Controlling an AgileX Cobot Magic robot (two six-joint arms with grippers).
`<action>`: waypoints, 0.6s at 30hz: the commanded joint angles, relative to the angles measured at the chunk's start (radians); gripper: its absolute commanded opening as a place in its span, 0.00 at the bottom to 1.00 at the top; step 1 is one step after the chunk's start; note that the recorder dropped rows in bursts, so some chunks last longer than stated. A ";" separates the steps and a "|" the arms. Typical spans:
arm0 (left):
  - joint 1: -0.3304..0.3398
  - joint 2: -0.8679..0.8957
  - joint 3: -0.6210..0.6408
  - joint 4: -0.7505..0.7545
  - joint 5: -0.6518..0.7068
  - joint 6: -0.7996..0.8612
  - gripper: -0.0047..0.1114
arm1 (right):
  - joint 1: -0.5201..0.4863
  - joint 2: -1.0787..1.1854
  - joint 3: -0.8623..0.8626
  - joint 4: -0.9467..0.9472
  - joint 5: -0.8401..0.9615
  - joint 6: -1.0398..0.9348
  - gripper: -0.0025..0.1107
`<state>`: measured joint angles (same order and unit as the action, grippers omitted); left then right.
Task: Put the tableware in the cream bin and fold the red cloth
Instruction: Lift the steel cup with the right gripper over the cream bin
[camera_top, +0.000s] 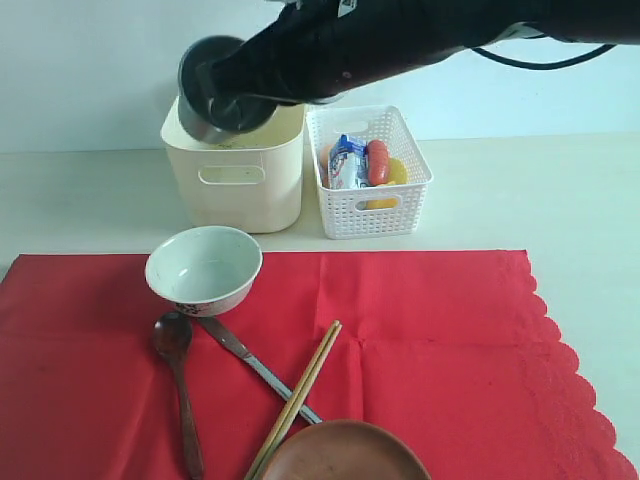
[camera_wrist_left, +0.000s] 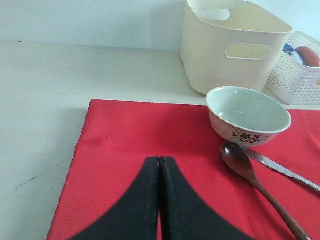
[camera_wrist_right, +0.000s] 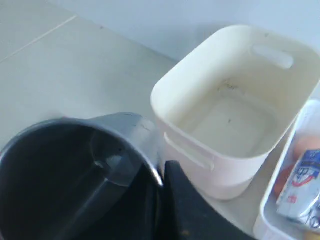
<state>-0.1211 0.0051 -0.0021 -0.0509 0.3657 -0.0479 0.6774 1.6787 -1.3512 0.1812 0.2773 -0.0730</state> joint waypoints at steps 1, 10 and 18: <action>0.003 -0.005 0.002 -0.002 -0.009 -0.006 0.04 | -0.055 0.032 -0.014 -0.004 -0.179 -0.003 0.02; 0.003 -0.005 0.002 -0.002 -0.009 -0.006 0.04 | -0.109 0.250 -0.279 -0.008 -0.108 -0.070 0.02; 0.003 -0.005 0.002 -0.002 -0.009 -0.006 0.04 | -0.141 0.465 -0.542 0.002 -0.010 -0.120 0.02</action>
<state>-0.1211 0.0051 -0.0021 -0.0509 0.3657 -0.0479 0.5452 2.1037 -1.8380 0.1834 0.2441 -0.1764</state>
